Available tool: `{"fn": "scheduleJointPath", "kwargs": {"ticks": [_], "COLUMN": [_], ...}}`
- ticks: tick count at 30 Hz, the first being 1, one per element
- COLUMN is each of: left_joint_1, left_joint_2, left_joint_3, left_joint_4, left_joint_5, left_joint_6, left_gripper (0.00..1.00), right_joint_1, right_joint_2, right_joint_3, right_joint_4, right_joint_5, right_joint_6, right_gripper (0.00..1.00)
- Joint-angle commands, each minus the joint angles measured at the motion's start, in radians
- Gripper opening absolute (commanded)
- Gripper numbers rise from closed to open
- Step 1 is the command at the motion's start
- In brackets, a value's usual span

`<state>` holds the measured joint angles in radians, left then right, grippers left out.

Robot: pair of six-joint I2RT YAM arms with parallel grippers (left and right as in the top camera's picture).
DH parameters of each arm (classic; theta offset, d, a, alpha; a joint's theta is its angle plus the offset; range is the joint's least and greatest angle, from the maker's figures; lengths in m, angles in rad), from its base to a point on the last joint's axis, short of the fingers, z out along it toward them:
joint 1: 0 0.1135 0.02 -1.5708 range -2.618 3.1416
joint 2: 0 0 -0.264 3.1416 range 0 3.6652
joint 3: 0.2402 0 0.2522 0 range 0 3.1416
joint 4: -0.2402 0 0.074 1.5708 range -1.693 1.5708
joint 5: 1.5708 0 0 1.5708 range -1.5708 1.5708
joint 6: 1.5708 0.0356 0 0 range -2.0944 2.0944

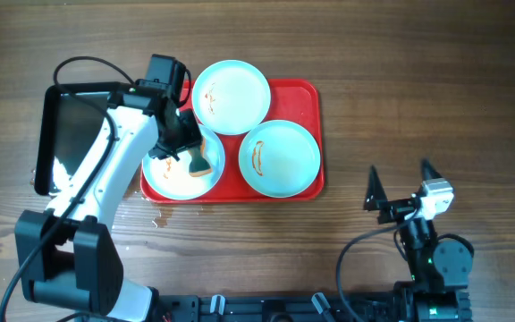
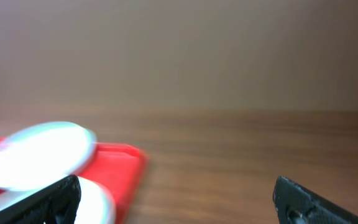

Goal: Clean dirty plates on tray and stack at the side
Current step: 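Carry the sponge with the left gripper onto the front-left plate, then reach the right gripper to the front-left plate rim and grasp it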

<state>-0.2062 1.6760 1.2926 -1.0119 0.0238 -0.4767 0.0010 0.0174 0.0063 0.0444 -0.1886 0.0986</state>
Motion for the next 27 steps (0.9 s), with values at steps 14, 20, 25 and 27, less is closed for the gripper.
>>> {"fn": "scheduleJointPath", "kwargs": {"ticks": [14, 20, 25, 27], "left_joint_1": [0.163, 0.164, 0.164, 0.164], "left_joint_2": [0.003, 0.003, 0.003, 0.003], "left_joint_3": [-0.004, -0.004, -0.004, -0.004], "left_joint_4": [-0.036, -0.037, -0.037, -0.037], "left_joint_5": [0.053, 0.054, 0.054, 0.054], "left_joint_6": [-0.003, -0.003, -0.003, -0.003], "left_gripper": [0.71, 0.88, 0.84, 0.84], "right_joint_1": [-0.002, 0.100, 0.261, 0.303], "right_joint_2": [0.466, 1.317, 1.680, 1.755], "right_joint_3": [0.542, 1.460, 1.804, 1.798], "right_joint_4": [-0.046, -1.125, -1.222, -1.140], "right_joint_5": [-0.598, -0.518, -0.744, -0.776], "right_joint_6": [0.396, -0.214, -0.199, -0.150], "right_gripper": [1.00, 0.99, 0.99, 0.84]}}
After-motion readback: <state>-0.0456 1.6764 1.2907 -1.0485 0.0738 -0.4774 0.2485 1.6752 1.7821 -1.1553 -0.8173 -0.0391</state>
